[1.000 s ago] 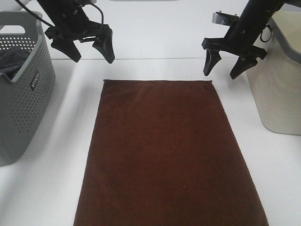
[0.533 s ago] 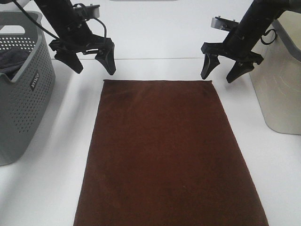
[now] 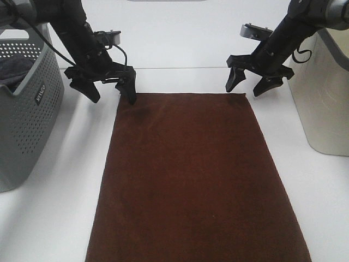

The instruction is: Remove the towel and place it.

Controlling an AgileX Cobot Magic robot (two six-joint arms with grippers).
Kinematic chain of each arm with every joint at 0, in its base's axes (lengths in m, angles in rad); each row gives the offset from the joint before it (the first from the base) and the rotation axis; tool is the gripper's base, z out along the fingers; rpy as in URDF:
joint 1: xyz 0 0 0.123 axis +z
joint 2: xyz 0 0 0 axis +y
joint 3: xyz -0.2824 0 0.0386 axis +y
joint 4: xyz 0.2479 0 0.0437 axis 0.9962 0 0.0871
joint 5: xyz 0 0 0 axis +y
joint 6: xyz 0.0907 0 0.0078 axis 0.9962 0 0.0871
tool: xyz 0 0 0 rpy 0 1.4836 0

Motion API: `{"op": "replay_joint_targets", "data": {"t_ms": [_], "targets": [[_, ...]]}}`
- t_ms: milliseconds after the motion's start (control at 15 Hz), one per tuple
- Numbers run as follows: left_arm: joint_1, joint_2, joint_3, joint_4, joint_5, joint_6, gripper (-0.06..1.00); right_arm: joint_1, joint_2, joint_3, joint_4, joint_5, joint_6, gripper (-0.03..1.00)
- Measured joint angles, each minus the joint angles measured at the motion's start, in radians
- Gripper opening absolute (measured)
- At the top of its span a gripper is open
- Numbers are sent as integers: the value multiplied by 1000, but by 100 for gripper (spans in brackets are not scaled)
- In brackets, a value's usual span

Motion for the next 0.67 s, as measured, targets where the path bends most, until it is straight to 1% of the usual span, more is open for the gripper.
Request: {"op": "replay_joint_targets", "data": {"t_ms": [133,267,667], "targets": [[0,12,0,-12,-50,-1,93,0,32,0,1,-4,2,77],[0,40,-1,-22,-74,-1,93,0,36,0,1,-23,2,77],[0,71,-3,-38,-81,0,93,0,37,0,-22,-38,2,77]]}}
